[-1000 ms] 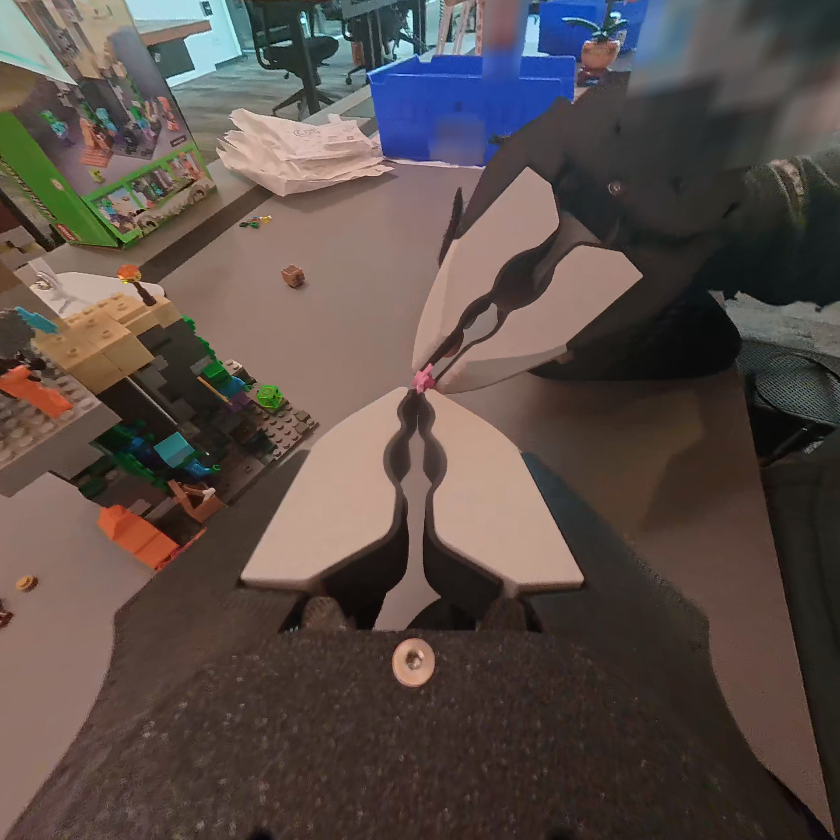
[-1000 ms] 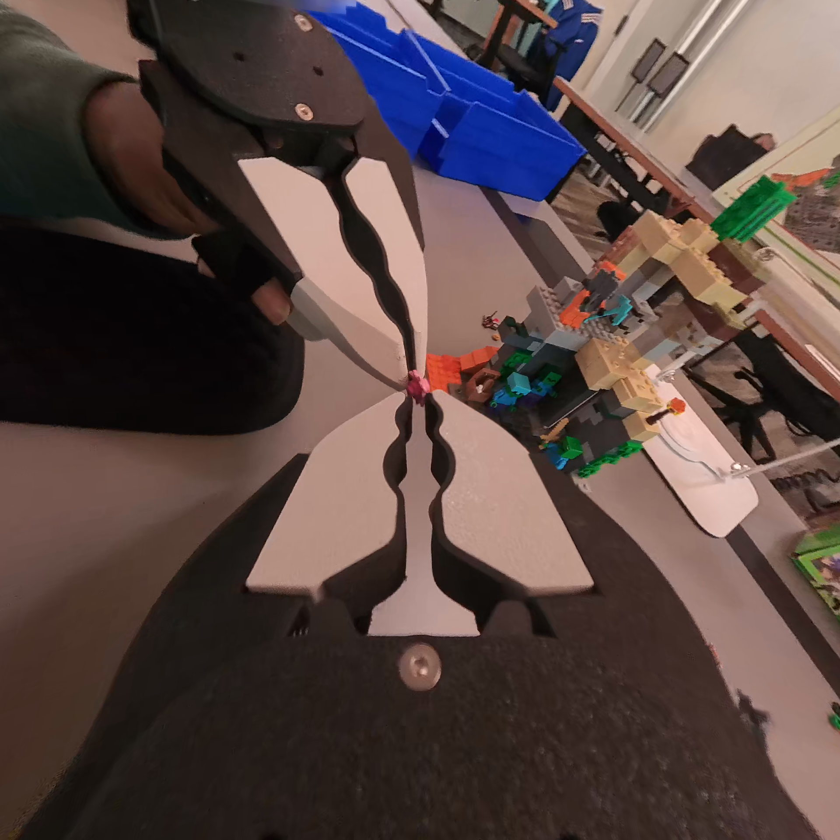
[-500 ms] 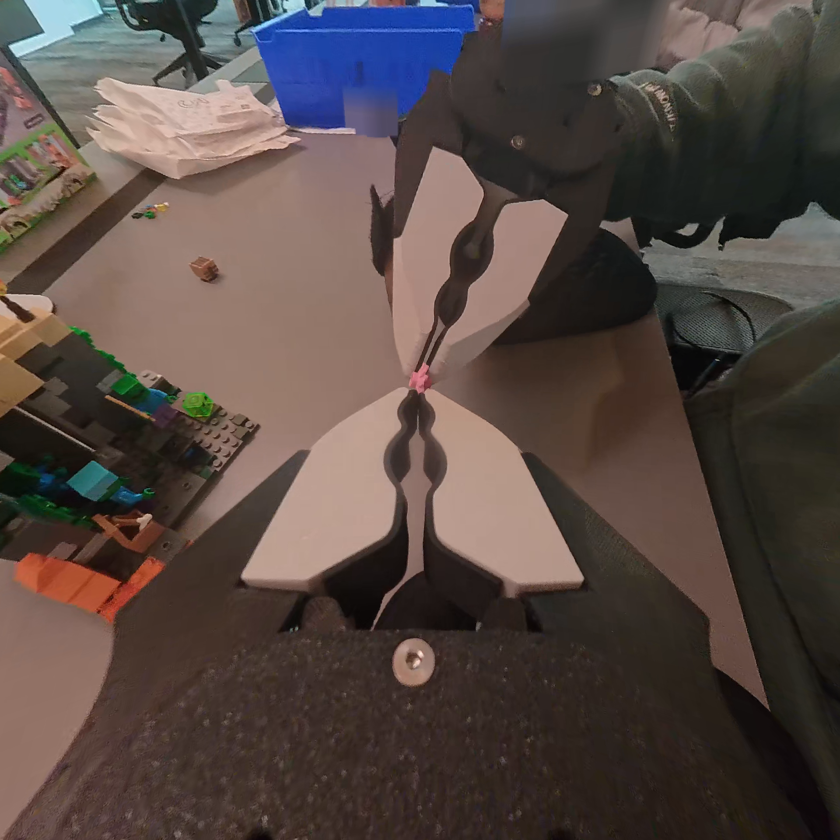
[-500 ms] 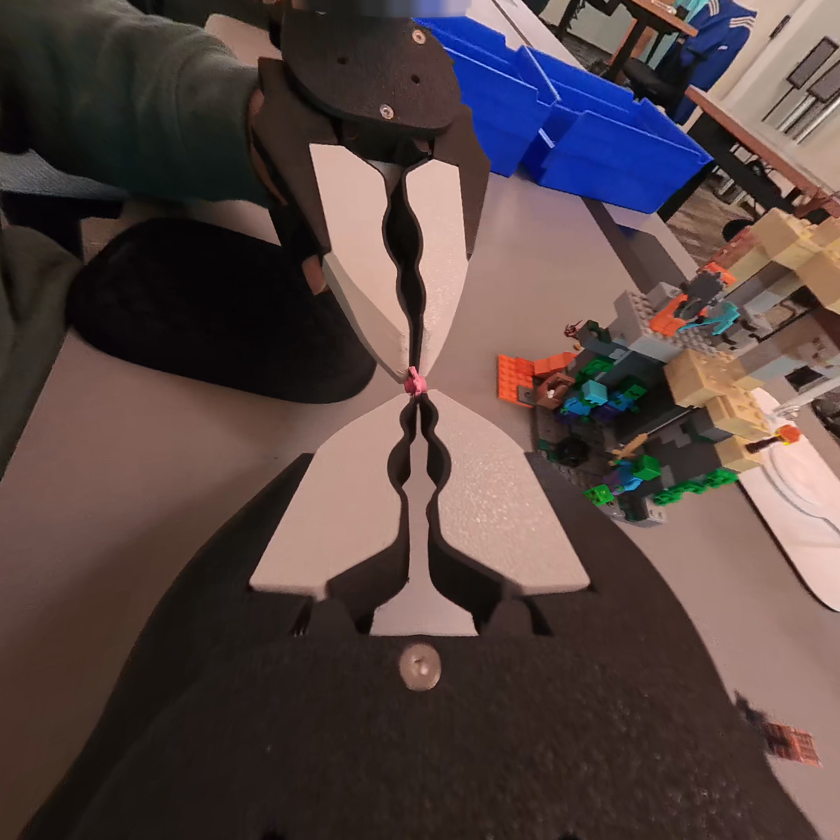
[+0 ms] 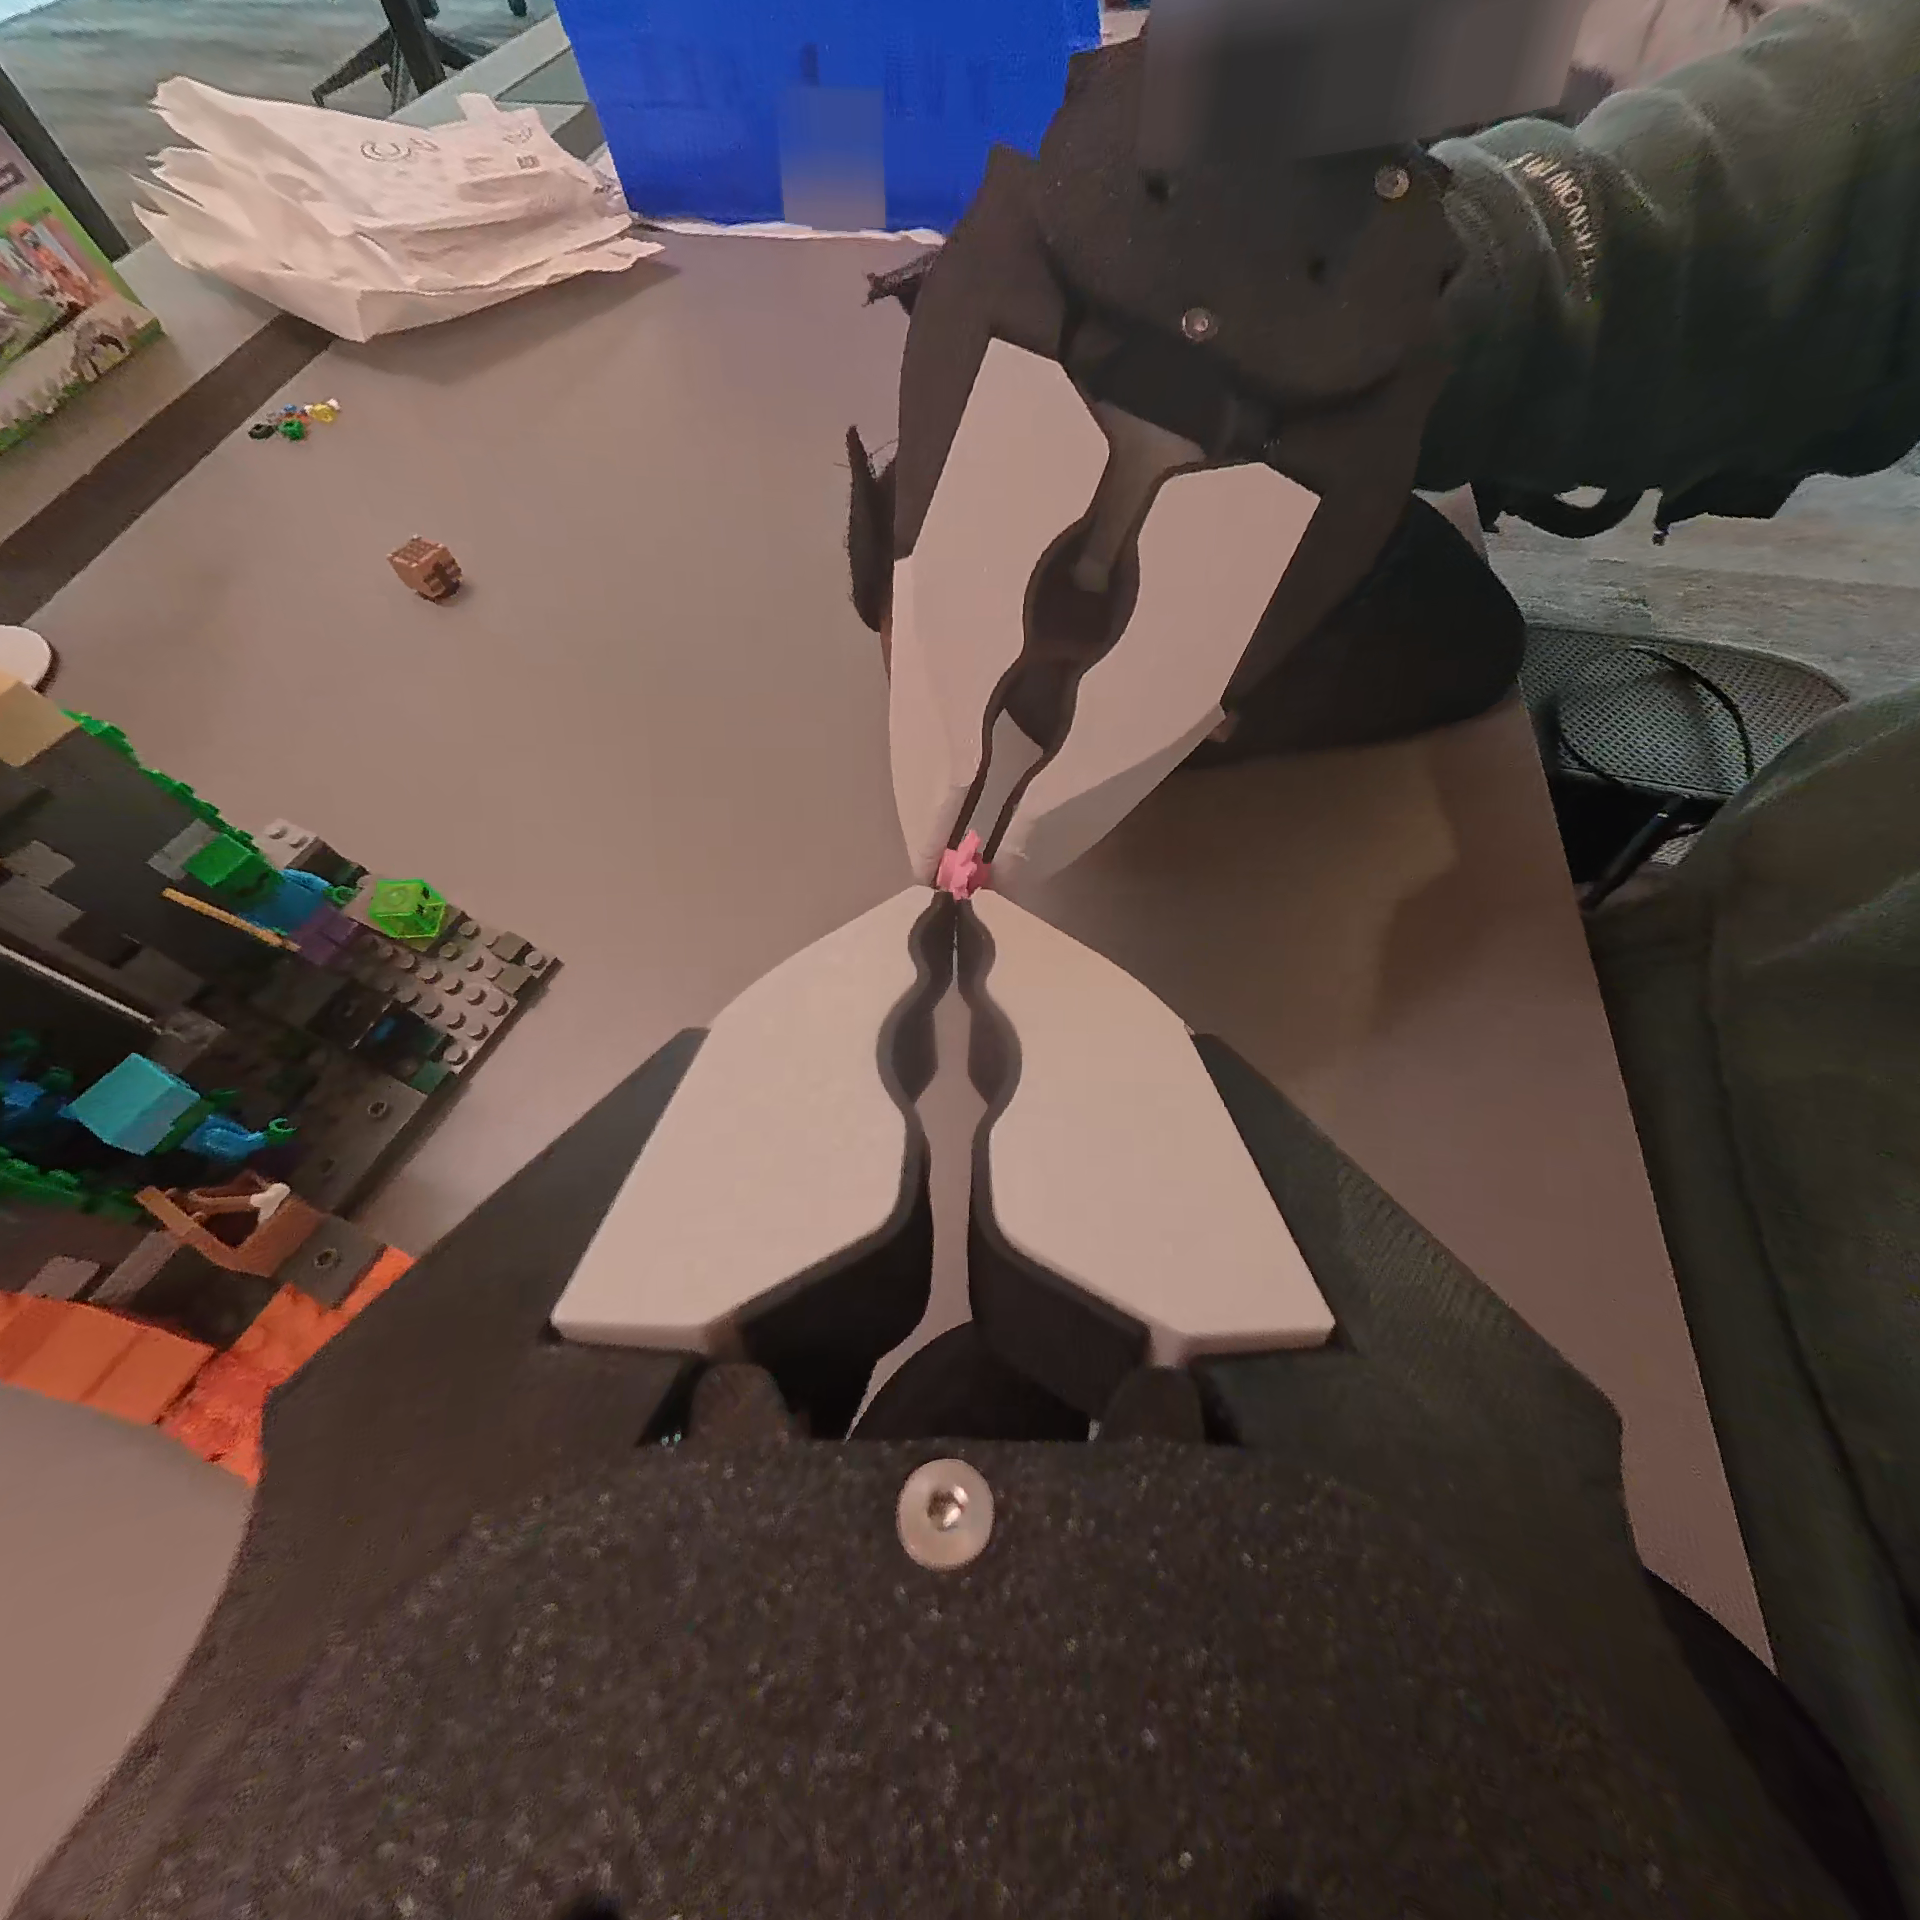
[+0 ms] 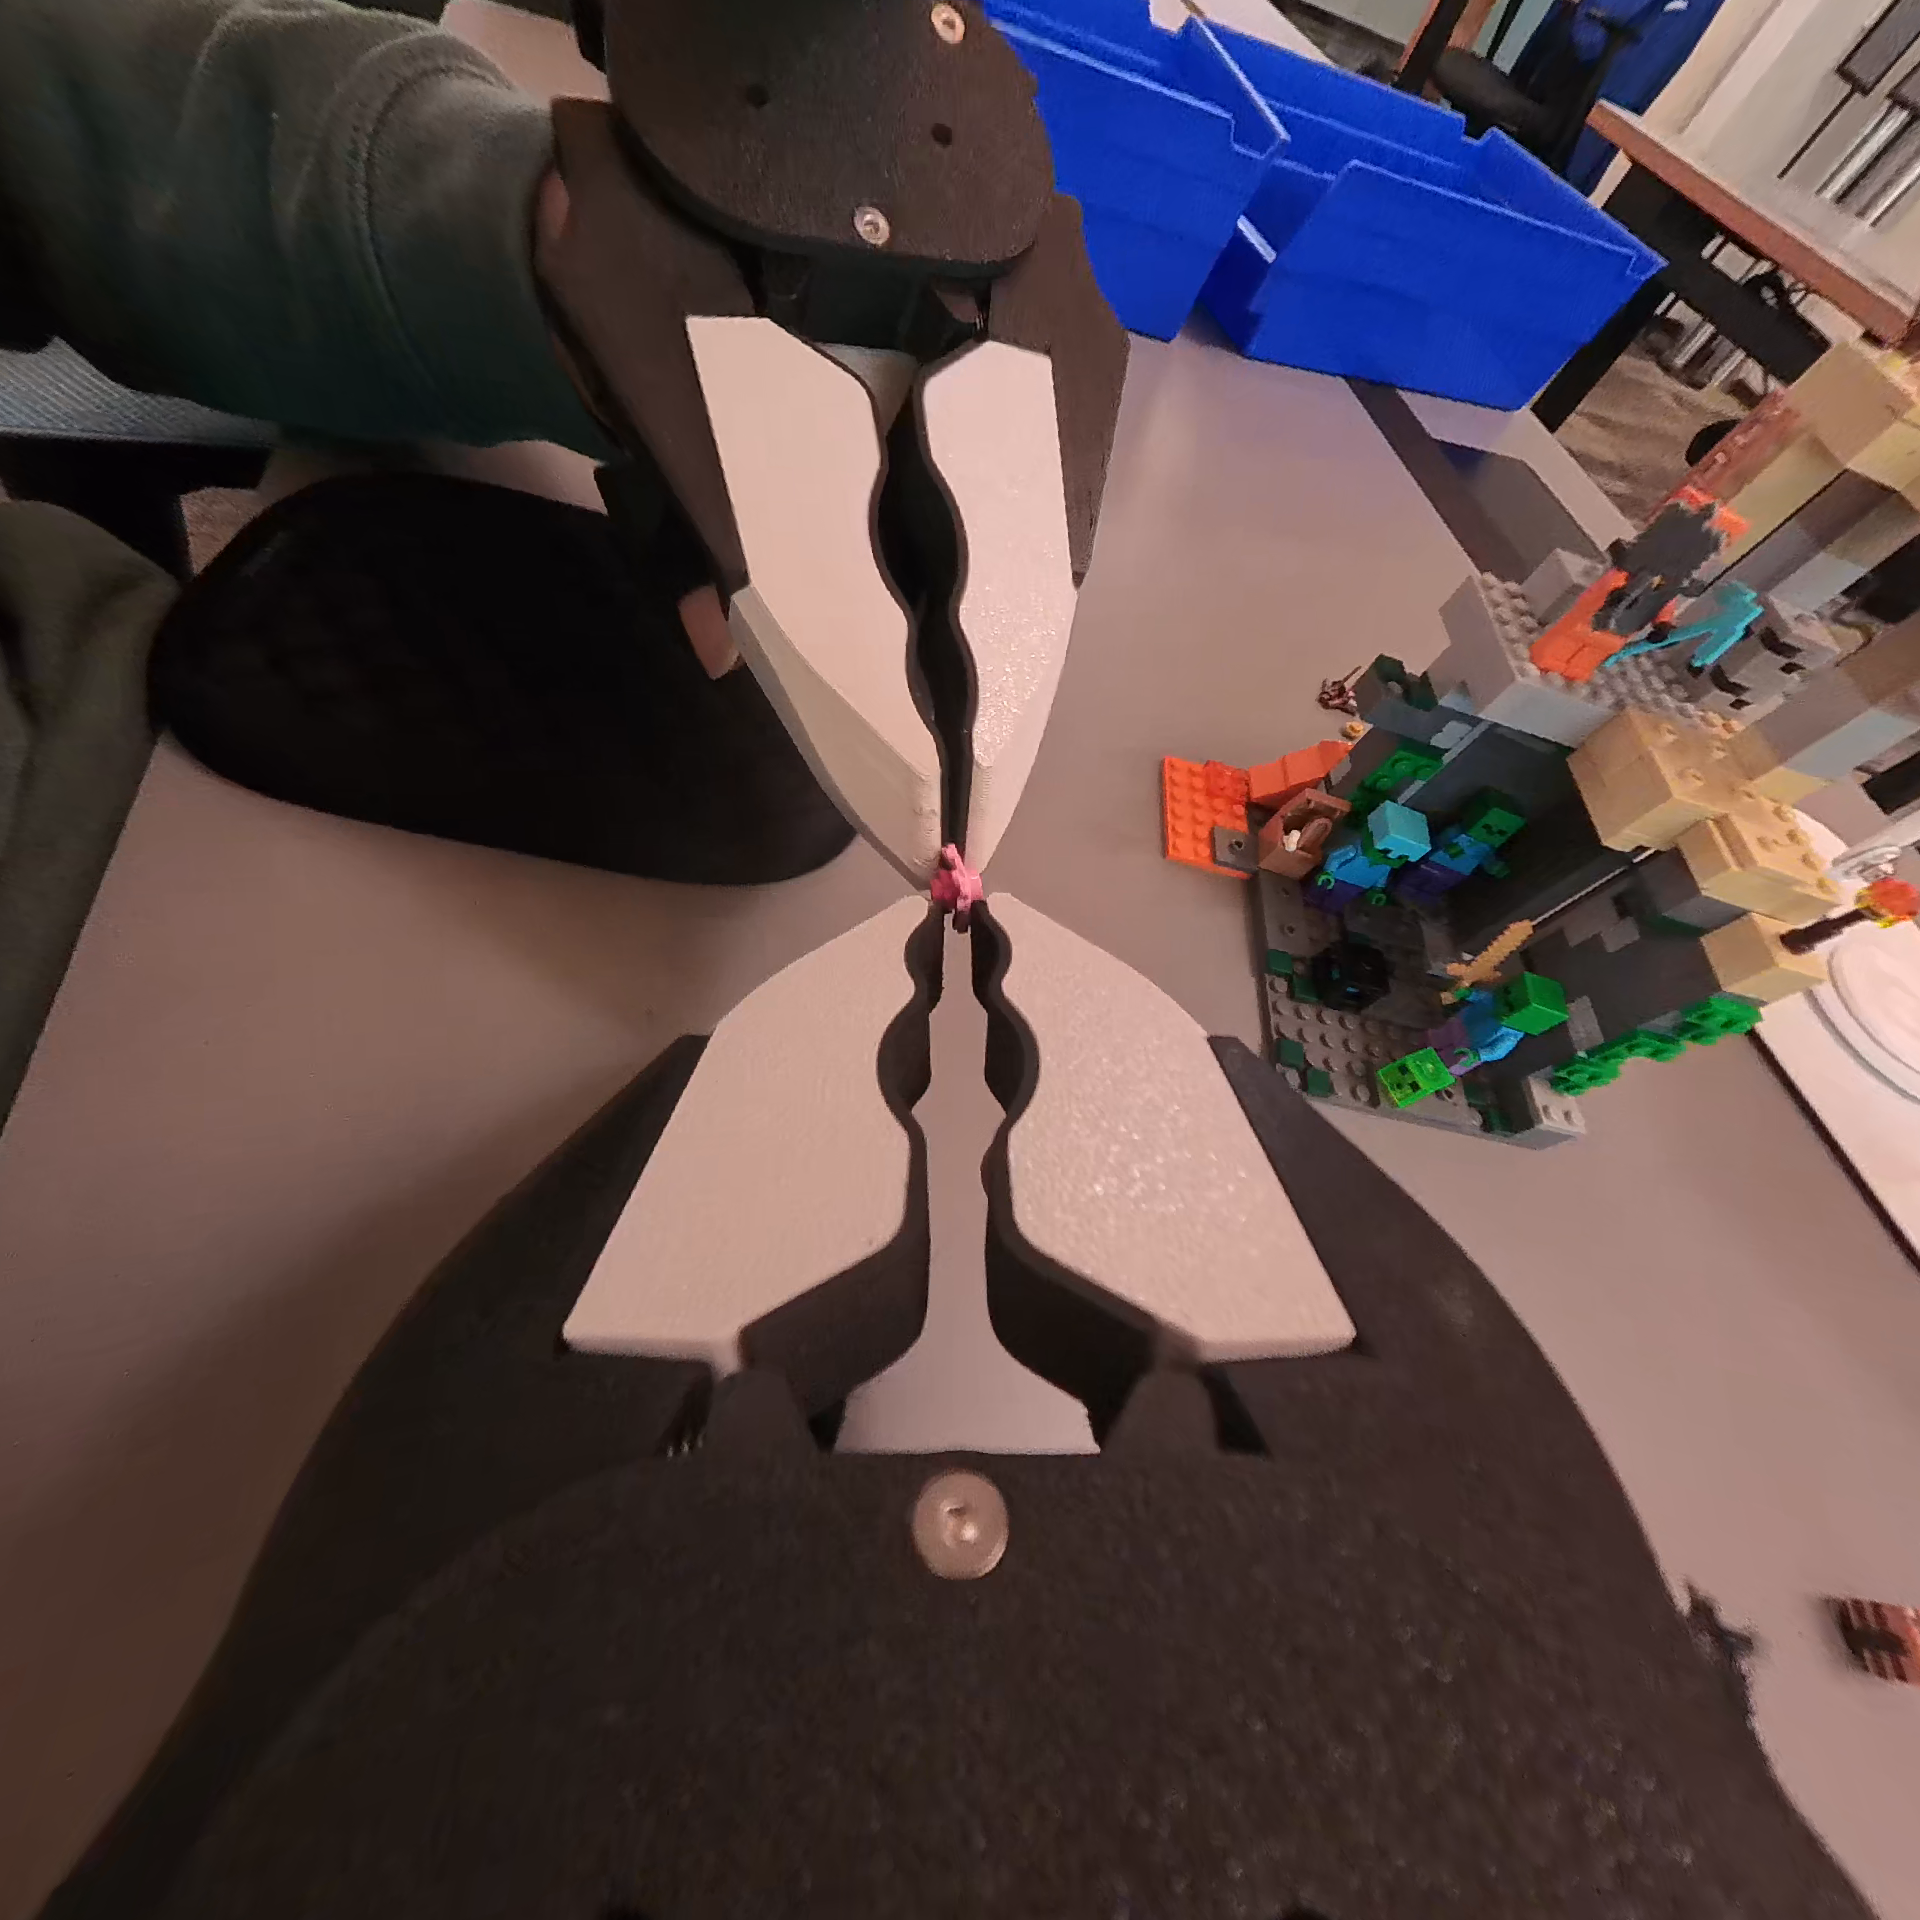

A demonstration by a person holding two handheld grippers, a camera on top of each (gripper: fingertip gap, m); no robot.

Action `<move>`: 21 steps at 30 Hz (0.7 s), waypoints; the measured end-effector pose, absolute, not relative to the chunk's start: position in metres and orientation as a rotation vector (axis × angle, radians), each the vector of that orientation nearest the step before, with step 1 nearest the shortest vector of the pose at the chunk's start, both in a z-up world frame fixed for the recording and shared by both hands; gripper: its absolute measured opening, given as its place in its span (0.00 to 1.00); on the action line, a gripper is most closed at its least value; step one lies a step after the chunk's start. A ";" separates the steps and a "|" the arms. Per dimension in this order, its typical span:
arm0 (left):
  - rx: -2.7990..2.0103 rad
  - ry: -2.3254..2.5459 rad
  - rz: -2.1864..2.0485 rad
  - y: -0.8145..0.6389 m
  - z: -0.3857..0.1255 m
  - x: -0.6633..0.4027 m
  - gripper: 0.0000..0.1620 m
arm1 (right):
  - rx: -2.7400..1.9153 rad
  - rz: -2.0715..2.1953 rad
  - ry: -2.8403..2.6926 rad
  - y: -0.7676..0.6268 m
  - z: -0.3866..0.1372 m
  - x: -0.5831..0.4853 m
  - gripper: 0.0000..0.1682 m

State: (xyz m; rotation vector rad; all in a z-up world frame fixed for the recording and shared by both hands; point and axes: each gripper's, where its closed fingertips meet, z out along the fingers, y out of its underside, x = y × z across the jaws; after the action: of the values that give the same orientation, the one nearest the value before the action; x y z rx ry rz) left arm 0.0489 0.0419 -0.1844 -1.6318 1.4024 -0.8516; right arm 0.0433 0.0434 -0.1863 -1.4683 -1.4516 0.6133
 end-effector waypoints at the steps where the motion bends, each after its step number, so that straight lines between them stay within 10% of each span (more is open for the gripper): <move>1: -1.645 1.396 -0.863 0.043 -0.186 0.050 0.00 | -1.481 0.617 -1.453 0.044 -0.188 0.045 0.03; 21: -1.700 1.159 -0.851 0.084 -0.191 0.043 0.04 | -2.593 0.683 -1.327 0.230 -0.244 0.246 0.01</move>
State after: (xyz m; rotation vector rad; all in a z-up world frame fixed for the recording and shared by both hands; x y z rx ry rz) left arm 0.0430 0.0835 -0.1913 -1.6998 1.1593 -0.8509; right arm 0.2457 0.2305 -0.2439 -2.5932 -1.3268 0.6834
